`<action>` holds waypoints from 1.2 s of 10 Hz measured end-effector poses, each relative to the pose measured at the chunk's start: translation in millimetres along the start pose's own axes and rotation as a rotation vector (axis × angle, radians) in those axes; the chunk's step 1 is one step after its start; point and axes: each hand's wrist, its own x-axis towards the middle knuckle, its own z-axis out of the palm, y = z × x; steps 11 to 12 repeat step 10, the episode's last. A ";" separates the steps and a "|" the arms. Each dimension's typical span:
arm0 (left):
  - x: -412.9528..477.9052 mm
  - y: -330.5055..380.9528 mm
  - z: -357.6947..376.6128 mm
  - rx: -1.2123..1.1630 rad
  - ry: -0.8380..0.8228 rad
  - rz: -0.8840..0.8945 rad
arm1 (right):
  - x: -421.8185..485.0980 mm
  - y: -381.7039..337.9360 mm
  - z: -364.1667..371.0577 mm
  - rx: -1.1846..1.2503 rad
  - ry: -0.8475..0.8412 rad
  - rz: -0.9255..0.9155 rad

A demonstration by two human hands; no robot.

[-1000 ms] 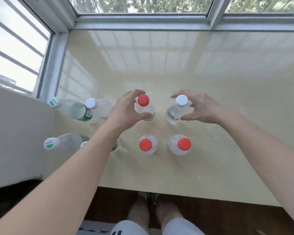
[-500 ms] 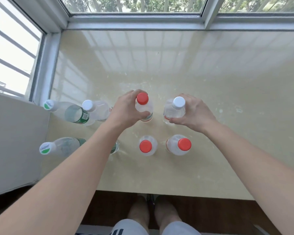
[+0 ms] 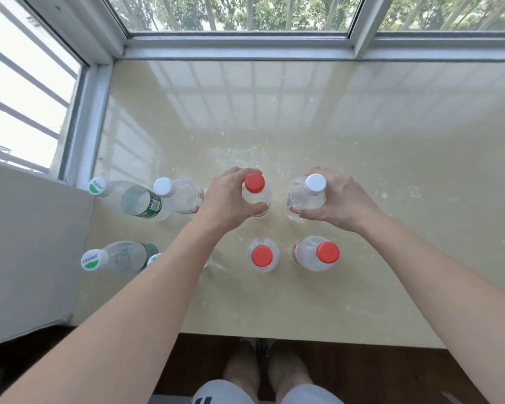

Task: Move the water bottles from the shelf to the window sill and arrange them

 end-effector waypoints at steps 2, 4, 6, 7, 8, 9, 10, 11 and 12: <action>-0.7 -0.7 0.7 0.004 0.001 -0.005 | -1.6 -1.6 1.0 0.010 0.016 0.007; -0.8 -2.2 3.6 0.000 0.003 0.007 | -1.6 -5.0 -3.8 -0.038 -0.004 0.032; -2.0 -0.9 -1.2 0.075 0.003 -0.003 | -6.3 -3.8 -4.9 -0.057 -0.040 0.041; -5.3 9.1 -16.1 0.144 0.000 0.055 | -15.1 -7.1 -19.8 -0.124 -0.066 0.037; -14.3 27.5 -35.4 0.261 0.007 0.113 | -26.5 -22.1 -42.3 -0.186 -0.057 0.019; -25.1 52.5 -60.6 0.379 0.027 0.165 | -36.9 -48.3 -71.2 -0.272 -0.032 -0.048; -41.9 76.4 -85.0 0.459 0.064 0.207 | -44.5 -83.3 -94.5 -0.380 0.043 -0.129; -41.9 76.4 -85.0 0.459 0.064 0.207 | -44.5 -83.3 -94.5 -0.380 0.043 -0.129; -41.9 76.4 -85.0 0.459 0.064 0.207 | -44.5 -83.3 -94.5 -0.380 0.043 -0.129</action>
